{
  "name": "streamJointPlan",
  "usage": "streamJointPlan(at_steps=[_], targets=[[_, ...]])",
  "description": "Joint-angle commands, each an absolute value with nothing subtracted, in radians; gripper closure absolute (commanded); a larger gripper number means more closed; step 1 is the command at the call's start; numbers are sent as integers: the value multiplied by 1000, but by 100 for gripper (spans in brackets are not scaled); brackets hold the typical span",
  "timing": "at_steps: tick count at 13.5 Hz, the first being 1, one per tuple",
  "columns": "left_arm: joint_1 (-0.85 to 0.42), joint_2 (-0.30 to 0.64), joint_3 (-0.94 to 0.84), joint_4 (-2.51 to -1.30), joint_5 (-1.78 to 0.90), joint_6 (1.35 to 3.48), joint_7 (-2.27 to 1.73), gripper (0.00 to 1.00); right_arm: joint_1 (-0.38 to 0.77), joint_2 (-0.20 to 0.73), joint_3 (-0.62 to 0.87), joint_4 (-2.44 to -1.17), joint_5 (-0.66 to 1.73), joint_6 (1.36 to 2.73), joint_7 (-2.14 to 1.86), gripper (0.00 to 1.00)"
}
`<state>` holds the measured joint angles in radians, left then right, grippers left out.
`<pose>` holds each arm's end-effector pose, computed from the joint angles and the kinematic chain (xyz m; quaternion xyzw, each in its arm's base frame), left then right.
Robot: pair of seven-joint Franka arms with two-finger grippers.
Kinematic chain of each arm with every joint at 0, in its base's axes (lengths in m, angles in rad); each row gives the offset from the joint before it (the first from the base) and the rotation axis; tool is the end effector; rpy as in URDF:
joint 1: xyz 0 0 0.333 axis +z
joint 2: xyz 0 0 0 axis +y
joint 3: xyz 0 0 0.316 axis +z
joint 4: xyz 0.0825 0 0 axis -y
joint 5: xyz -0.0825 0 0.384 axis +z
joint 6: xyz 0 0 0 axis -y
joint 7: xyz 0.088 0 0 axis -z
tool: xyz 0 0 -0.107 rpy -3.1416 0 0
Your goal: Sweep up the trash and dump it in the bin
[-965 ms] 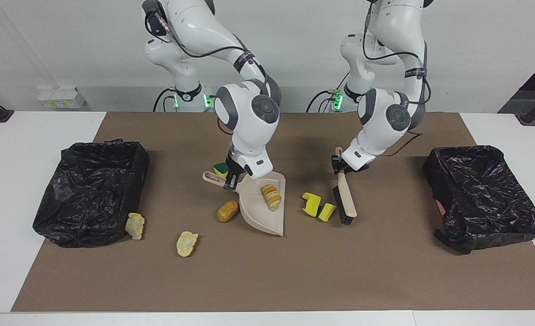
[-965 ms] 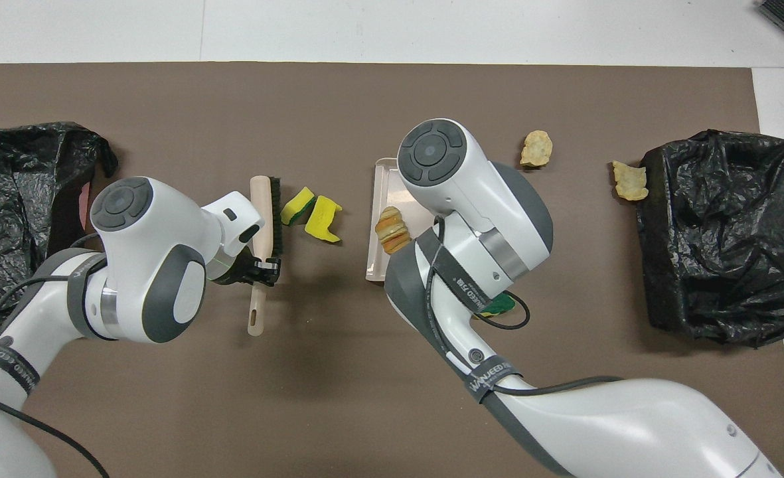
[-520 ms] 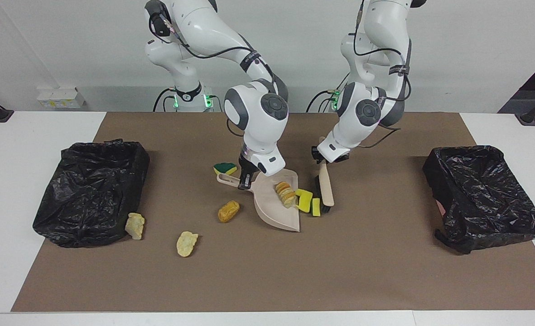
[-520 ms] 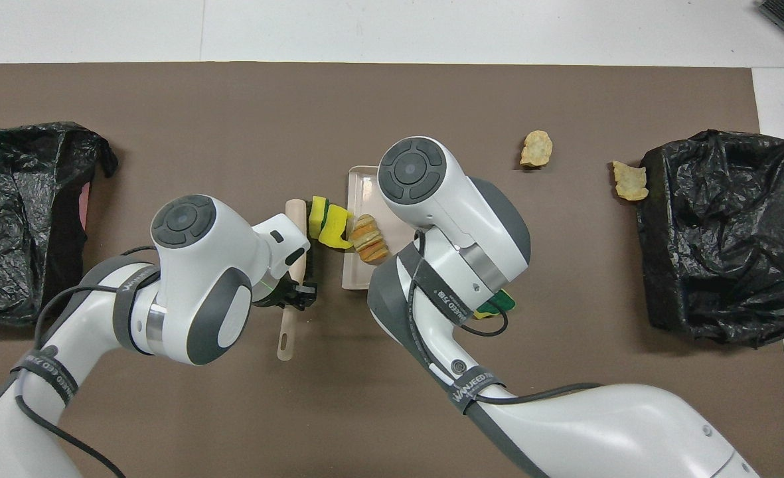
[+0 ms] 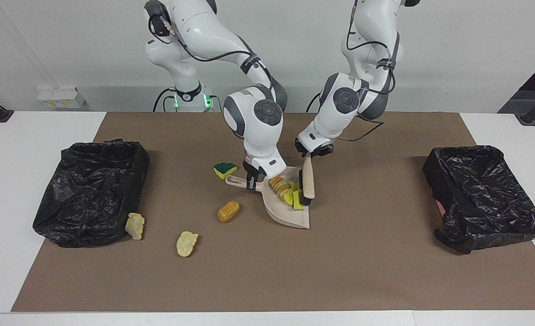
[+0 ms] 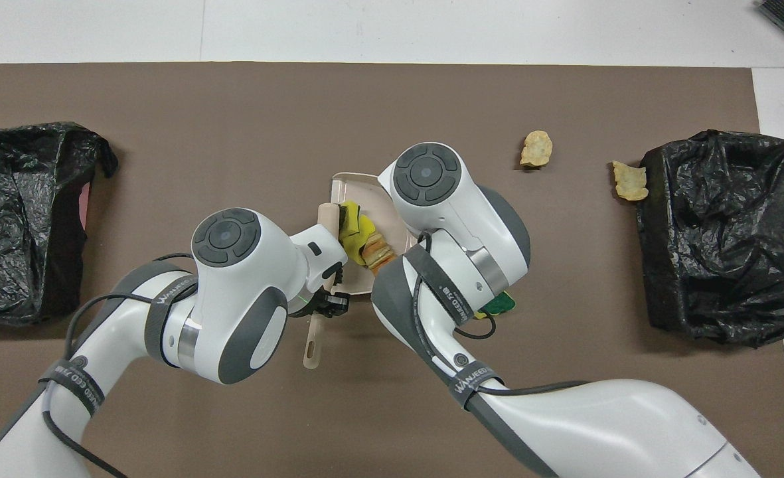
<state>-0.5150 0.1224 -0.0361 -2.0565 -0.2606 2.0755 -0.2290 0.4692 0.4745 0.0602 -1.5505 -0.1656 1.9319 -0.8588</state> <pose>0.4706 -0.3043 0.3709 0.9881 -0.0910 -0.0903 0.0846 0.5928 0.3274 0.3684 0.7467 0.6606 -0.0553 0.0538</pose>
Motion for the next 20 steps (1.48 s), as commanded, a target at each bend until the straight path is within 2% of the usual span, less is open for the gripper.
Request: streamJointPlan(at_steps=[1,3,6,8,10,14,17,20], targets=[[-508,71,-18,-2046,-239,2037,-325,100,440,443,71,-1568,-137,1948,-893,100],[-508,60,-20,-2023,-132,1990,-403,100,431,417,71,-1557,-120,1933,-914,100],[-520,48,-21,-2025,-127,1936,-417,100,410,405,71,-1557,-92,1931,-940,100],[-526,37,-26,-2025,-121,1896,-521,100,344,385,71,-1555,-52,1918,-1020,100],[-526,8,-26,-2039,-117,1893,-572,100,266,356,69,-1526,-8,1849,-1153,100],[-624,-63,-32,-2173,-117,1995,-669,100,131,330,60,-1493,-21,1698,-1348,100],[-695,-72,-32,-2279,-117,2111,-649,100,19,296,55,-1493,-52,1666,-1452,100],[-718,-83,-35,-2315,-127,2126,-627,100,-108,261,57,-1493,-161,1666,-1618,100]])
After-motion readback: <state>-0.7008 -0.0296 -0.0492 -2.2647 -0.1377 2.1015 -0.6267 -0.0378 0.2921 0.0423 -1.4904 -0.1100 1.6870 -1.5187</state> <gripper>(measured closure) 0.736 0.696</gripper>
